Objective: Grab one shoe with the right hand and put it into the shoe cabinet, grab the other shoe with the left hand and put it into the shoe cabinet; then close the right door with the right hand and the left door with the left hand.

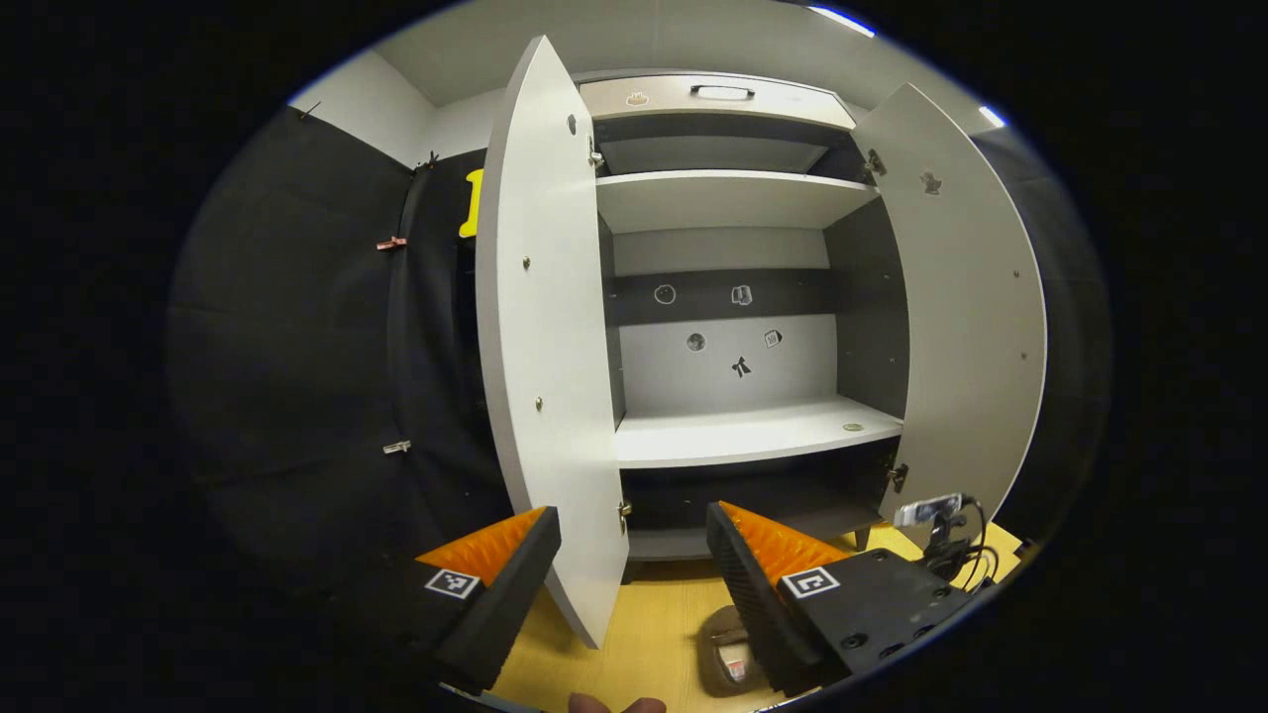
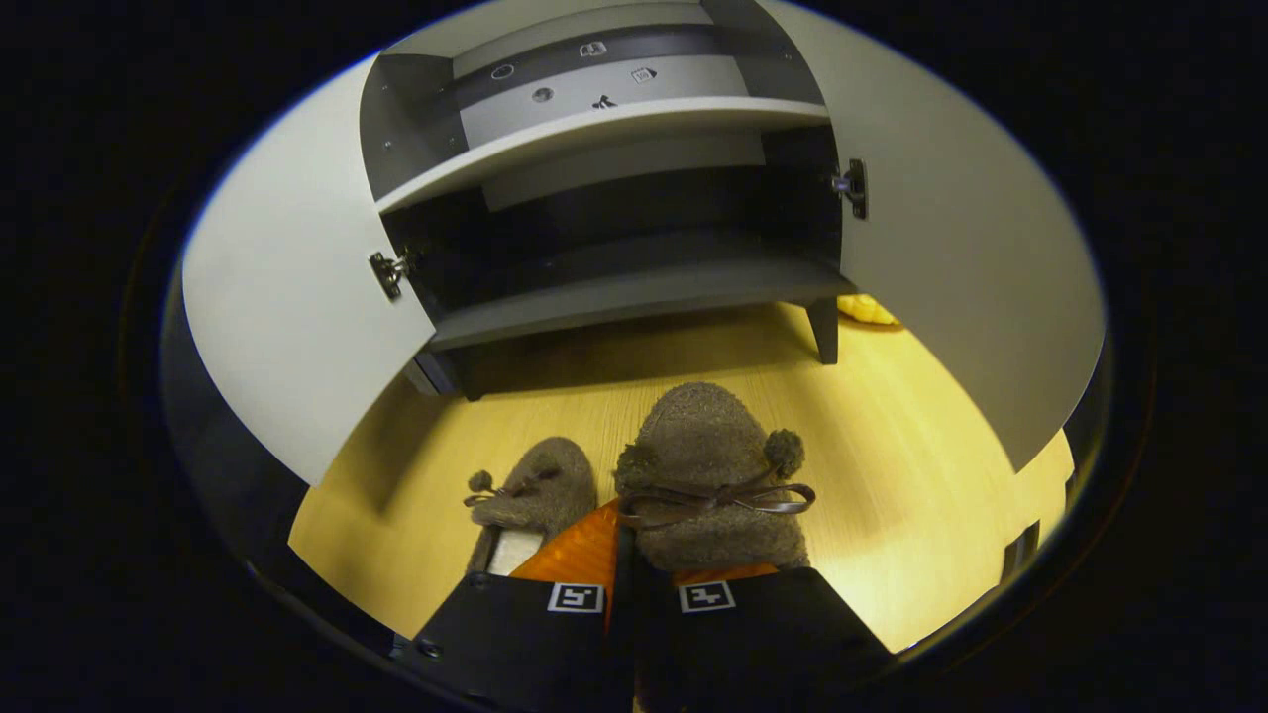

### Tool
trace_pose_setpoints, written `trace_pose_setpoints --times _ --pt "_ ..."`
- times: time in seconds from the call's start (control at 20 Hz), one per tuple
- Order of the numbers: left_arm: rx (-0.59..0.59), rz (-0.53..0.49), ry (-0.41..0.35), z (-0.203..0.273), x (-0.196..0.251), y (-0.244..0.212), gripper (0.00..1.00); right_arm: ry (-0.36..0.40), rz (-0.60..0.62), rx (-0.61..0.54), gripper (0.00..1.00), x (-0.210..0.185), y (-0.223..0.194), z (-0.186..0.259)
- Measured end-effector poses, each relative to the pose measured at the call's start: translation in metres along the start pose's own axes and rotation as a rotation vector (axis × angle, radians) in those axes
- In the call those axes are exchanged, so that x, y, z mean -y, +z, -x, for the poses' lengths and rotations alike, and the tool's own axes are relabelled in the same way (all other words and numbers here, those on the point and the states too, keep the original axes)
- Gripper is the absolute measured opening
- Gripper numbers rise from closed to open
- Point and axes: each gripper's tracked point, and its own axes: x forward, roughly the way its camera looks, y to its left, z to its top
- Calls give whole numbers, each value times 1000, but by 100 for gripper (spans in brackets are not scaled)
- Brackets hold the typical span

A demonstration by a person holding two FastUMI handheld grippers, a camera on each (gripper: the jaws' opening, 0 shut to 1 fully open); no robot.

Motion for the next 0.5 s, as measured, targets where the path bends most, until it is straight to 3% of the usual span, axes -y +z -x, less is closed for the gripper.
trace_pose_setpoints --times 0.5 --pt "32 37 -67 8 22 18 95 8 0 114 13 -19 163 68"
